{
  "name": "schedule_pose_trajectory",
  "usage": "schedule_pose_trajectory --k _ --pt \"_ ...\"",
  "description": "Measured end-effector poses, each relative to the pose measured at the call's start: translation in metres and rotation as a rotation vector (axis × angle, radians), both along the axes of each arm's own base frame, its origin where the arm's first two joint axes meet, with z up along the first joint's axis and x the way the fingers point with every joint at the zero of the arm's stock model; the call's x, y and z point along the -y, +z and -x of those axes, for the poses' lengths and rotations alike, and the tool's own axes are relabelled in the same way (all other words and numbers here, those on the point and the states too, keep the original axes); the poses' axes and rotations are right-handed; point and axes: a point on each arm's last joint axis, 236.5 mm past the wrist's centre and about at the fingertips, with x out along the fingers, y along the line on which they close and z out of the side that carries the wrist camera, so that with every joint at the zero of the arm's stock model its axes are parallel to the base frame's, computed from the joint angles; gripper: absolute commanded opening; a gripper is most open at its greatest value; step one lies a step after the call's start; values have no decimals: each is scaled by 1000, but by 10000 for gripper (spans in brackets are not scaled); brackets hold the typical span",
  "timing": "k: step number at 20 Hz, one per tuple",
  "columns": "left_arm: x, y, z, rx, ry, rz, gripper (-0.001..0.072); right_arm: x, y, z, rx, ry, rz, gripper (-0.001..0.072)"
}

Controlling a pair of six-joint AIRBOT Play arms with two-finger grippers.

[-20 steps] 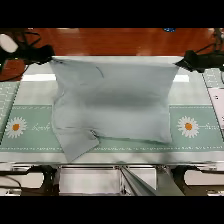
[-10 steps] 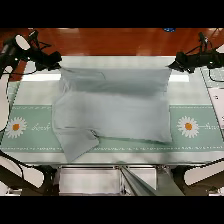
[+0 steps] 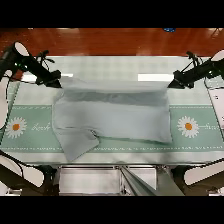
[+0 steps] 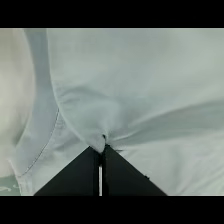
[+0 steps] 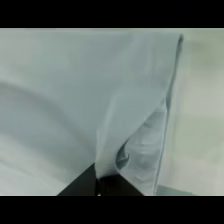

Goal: Fold the shirts.

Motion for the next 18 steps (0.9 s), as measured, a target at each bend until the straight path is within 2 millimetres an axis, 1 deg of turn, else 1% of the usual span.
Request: schedule_pose_trajectory --k 2,4,5,6,7,8,11,13,16,18 --pt "2 -12 13 -49 -14 8 25 0 -10 8 -28 1 1 21" --pt "3 -20 21 -75 -20 15 27 0 -17 12 -40 -4 4 30" --pt "3 -23 23 -84 -22 16 57 -1 -20 15 -50 -4 2 199" --pt "4 -24 24 -89 -23 19 256 -1 -22 17 -58 -4 1 425" --pt "4 -25 26 -94 -22 21 481 -1 -24 18 -64 -8 4 409" --pt "4 -26 27 -100 -19 22 501 0 -25 20 -74 -13 4 409" --pt "1 -23 35 -135 6 31 501 3 -16 28 -95 -28 15 408" --pt "-5 -13 45 -168 20 38 501 12 -2 33 -85 -38 48 408" --pt "-16 14 59 -174 45 43 501 29 30 44 -38 -75 104 408" --pt "-30 35 67 -133 77 26 501 35 47 56 6 -119 113 408"
